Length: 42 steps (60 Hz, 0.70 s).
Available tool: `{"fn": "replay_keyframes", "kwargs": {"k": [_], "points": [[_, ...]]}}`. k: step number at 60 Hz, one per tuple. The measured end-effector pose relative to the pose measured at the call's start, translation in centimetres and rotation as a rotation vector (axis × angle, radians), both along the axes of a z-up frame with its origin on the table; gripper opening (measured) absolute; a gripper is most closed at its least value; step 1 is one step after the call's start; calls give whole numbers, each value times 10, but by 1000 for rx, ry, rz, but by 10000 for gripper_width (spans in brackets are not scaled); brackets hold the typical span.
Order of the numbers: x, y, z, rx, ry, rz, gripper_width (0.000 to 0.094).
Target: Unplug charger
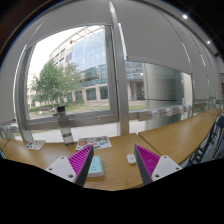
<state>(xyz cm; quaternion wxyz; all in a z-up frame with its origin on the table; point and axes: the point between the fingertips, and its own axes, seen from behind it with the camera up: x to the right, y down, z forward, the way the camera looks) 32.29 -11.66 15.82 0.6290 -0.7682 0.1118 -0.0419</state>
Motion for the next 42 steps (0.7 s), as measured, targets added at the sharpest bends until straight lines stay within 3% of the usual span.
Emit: {"fn": "replay_keyframes", "kwargs": {"k": [14, 24, 42], "points": [[-106, -67, -57, -118, 57, 66, 804], [-179, -99, -93, -200, 43, 157, 813], [-253, -120, -70, -172, -33, 283, 814]]}}
